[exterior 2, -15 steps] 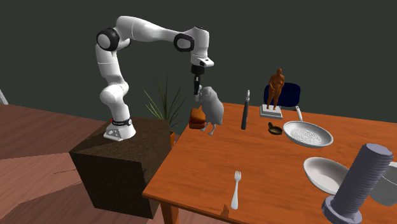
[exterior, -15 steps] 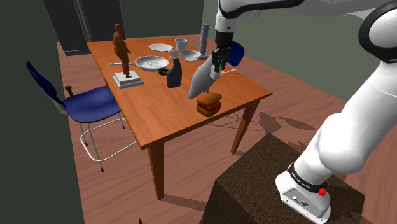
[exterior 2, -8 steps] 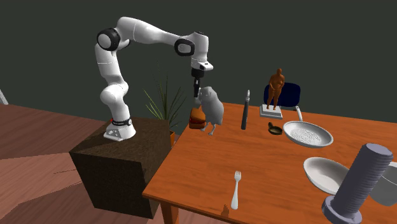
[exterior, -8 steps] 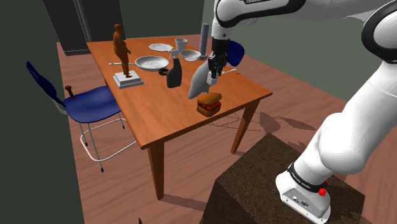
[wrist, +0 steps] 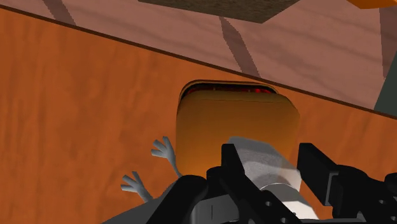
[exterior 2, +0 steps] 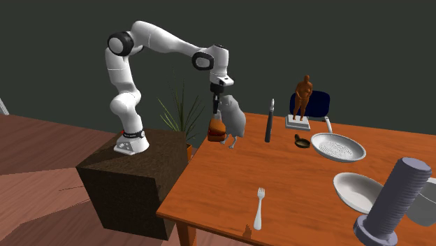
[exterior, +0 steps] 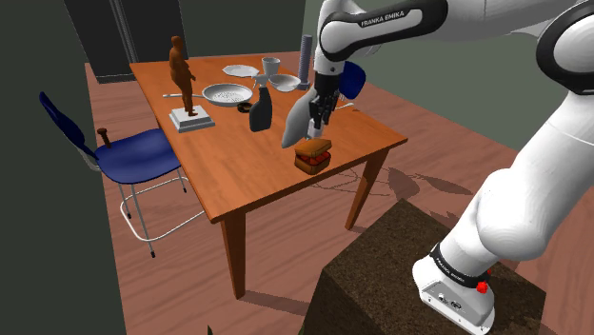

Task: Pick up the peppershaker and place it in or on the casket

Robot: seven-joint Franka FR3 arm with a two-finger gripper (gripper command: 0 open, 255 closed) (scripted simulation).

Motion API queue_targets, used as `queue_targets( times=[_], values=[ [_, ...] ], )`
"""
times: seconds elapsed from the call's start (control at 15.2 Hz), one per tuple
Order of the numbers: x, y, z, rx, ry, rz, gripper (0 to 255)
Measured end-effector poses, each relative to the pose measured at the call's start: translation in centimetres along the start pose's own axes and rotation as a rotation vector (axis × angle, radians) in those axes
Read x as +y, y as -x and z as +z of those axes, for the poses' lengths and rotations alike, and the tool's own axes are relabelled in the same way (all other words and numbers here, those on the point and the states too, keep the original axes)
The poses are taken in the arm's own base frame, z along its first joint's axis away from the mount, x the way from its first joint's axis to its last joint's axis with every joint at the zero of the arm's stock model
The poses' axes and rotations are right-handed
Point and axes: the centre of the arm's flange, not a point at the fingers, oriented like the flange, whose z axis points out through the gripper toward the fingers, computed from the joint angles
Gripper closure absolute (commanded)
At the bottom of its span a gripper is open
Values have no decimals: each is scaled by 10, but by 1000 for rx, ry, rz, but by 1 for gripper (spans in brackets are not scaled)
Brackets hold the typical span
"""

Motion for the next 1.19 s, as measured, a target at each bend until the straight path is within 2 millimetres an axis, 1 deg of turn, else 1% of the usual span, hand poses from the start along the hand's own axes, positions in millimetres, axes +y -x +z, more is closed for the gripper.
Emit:
queue_targets(
  times=[0.2, 0.59, 0.66, 1.06, 1.19],
  values=[
    [1, -1, 15, 0, 0, 0, 255],
    [1, -2, 18, 0, 0, 0, 255],
    [1, -2, 18, 0, 0, 0, 0],
    [1, -2, 18, 1, 0, 0, 0],
    [1, -3, 1, 1, 0, 0, 0]
  ],
)
